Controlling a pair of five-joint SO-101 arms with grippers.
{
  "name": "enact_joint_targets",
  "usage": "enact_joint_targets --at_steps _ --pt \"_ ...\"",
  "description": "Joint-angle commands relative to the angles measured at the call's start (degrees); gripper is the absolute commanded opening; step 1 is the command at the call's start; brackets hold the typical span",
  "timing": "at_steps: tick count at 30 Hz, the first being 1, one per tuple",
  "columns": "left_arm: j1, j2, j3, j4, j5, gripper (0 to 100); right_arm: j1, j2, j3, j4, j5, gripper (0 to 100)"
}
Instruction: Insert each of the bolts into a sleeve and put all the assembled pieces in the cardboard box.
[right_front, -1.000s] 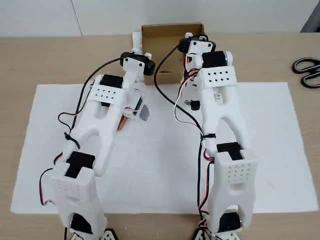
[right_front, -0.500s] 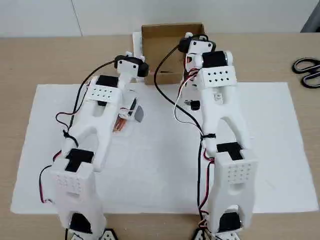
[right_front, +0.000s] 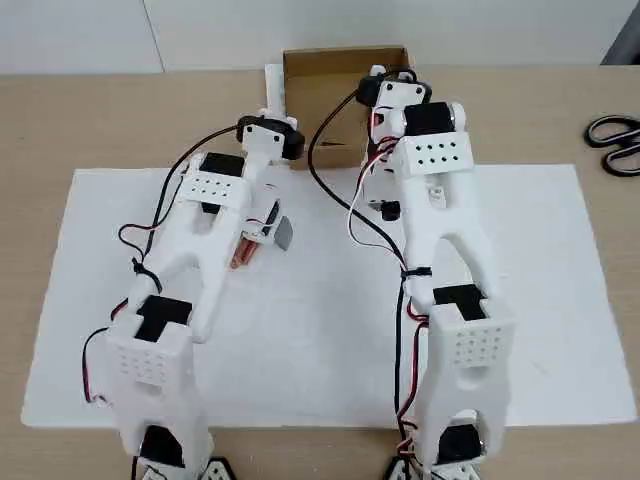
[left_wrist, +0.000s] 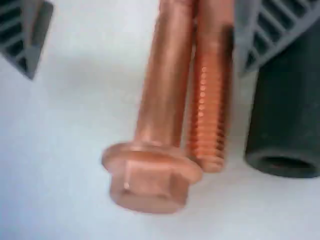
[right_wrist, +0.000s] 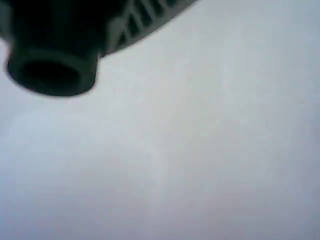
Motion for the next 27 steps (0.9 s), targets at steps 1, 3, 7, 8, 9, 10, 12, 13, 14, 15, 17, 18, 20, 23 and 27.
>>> enact_joint_targets --at_steps 1,3,7,8,9,10,12,13,14,15,17,18,20,23,27 --pt "1.93 -0.35 -1.27 -0.18 0.18 21 0.40 -3.47 -0.35 -0.92 0.35 0.7" --pt "3.69 -0.44 -1.36 -0.09 0.00 17 0.40 -2.77 -0.35 -0.92 0.35 0.7" --pt "6.07 -0.44 -1.45 0.79 0.00 16 0.40 -1.80 -0.35 -0.92 0.35 0.7" --pt "6.15 -0.44 -1.45 0.88 0.00 16 0.40 -1.80 -0.35 -0.92 0.35 0.7" --pt "6.15 -0.44 -1.45 0.97 0.00 16 0.40 -1.80 -0.35 -0.92 0.35 0.7" --pt "6.15 -0.53 -1.45 0.97 0.00 16 0.40 -1.80 -0.35 -0.92 0.35 0.7" --pt "5.80 -0.53 -1.45 1.05 0.00 16 0.40 -1.80 -0.35 -0.92 0.35 0.7" --pt "5.71 -0.53 -1.45 1.05 0.00 16 0.40 -1.80 -0.35 -0.92 0.35 0.7" --pt "5.63 -0.79 -1.45 1.05 0.00 16 0.40 -1.71 -0.35 -1.01 0.35 0.7" --pt "5.63 -1.32 -1.45 1.05 0.00 16 0.40 -1.71 -0.35 -1.01 0.35 0.7" --pt "5.63 -3.34 -1.45 1.05 0.00 16 0.40 -1.71 -0.35 -1.10 0.35 0.7" --pt "5.63 -4.57 -1.45 1.05 -0.09 16 0.40 -1.71 -0.35 -1.36 0.35 0.7" --pt "5.54 -7.47 -1.45 1.05 -0.09 16 0.40 -1.71 -0.35 -1.36 0.35 0.7" --pt "5.45 -10.90 -1.27 1.14 -0.09 16 0.40 -1.71 -0.35 -1.36 0.35 0.7" --pt "4.57 -11.87 -1.01 2.20 -1.49 19 0.40 -1.71 -0.35 -1.36 0.35 0.7"
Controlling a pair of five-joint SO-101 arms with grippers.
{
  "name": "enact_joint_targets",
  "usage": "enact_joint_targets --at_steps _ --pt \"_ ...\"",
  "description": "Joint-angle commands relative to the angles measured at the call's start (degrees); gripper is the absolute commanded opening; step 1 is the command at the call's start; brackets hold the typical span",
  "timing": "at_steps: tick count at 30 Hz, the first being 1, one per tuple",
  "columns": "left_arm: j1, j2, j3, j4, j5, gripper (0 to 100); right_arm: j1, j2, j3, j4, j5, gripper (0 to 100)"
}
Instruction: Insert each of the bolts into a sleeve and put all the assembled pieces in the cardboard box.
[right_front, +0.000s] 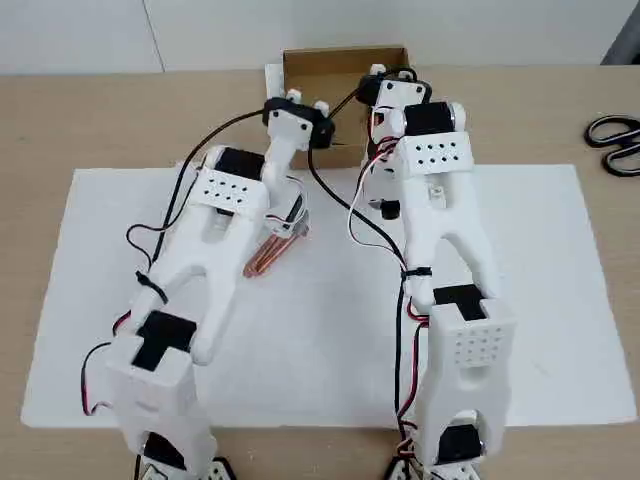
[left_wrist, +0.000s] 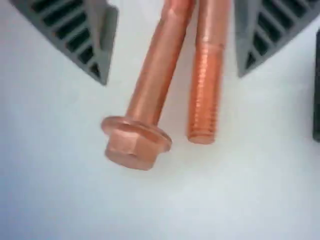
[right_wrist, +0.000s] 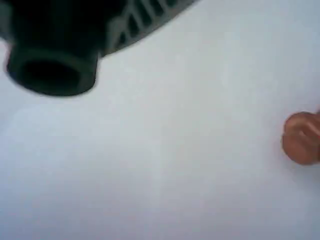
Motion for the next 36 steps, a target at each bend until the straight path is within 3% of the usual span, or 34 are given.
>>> enact_joint_targets --at_steps 1,36 --pt "-0.70 -3.69 -1.01 1.67 -0.97 20 0.40 -1.71 -0.35 -0.84 0.35 0.7" --pt "2.11 9.32 -1.36 -2.20 -0.88 22 0.40 -1.63 -0.35 -0.84 0.35 0.7"
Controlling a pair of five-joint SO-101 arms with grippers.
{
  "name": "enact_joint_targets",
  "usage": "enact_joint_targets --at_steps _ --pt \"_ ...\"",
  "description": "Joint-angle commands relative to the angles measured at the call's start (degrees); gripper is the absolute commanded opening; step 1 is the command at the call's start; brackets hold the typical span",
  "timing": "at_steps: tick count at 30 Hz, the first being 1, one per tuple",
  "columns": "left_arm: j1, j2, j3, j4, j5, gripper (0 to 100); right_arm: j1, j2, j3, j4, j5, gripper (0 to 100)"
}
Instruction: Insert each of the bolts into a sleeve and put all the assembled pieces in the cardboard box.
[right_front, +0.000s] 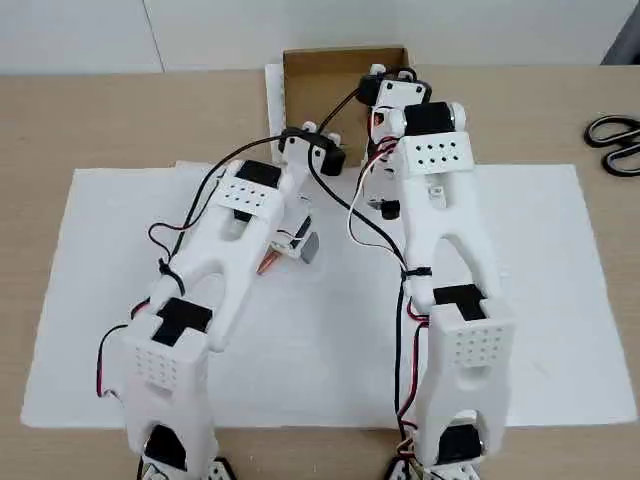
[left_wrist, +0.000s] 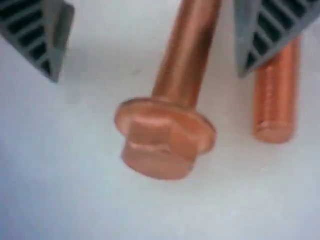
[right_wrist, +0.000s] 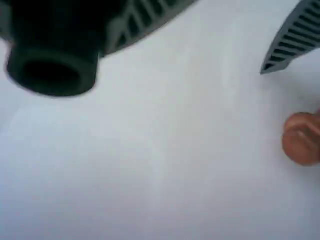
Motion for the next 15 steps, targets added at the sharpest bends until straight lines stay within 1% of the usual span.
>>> enact_joint_targets --at_steps 1,8,15 --pt "0.35 0.53 -1.36 -1.49 -0.09 22 0.40 -1.63 -0.35 -0.84 0.35 0.7" --pt "0.35 1.05 -1.98 -1.58 0.00 21 0.40 -1.63 -0.35 -0.84 0.35 0.7" --pt "1.49 1.58 -4.70 -1.05 0.09 9 0.40 -1.63 -0.35 -0.84 0.35 0.7"
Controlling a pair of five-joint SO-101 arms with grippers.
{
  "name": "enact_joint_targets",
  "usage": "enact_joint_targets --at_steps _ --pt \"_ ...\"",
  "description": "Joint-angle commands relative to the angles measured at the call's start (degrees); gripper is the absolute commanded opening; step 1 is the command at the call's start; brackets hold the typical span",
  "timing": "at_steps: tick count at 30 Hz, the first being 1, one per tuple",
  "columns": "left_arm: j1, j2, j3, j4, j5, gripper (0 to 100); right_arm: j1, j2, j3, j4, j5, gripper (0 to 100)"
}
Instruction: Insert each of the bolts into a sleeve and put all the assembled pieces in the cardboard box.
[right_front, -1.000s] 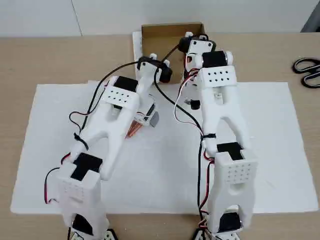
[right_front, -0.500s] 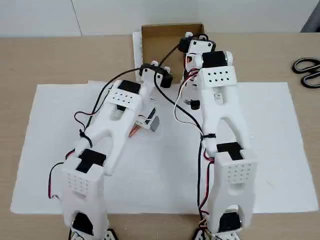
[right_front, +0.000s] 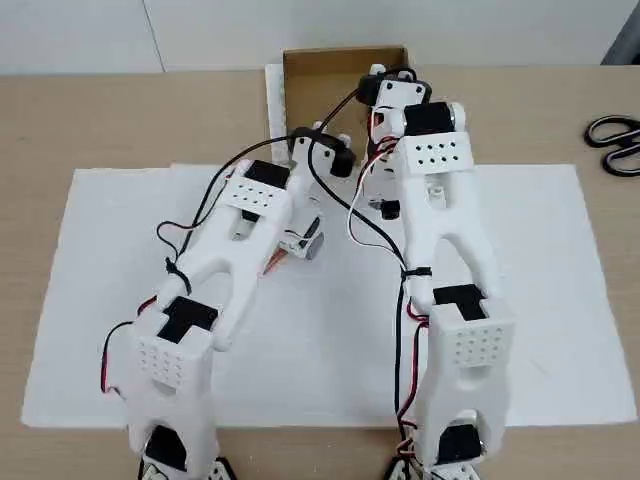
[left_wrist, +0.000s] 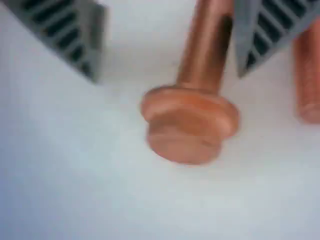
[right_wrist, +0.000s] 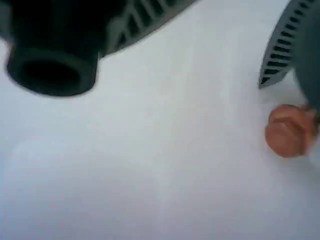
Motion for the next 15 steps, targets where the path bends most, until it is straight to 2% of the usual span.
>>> enact_joint_targets --at_steps 1,12,15 --pt "-0.09 -0.09 -2.15 -0.97 0.09 9 0.40 -1.63 -0.35 -0.84 0.35 0.7" --pt "1.41 -0.62 -2.59 0.53 0.09 8 0.40 -1.63 -0.35 -0.84 0.35 0.7" --pt "2.81 -0.62 -4.26 1.85 0.09 4 0.40 -1.54 -0.35 -0.84 0.35 0.7"
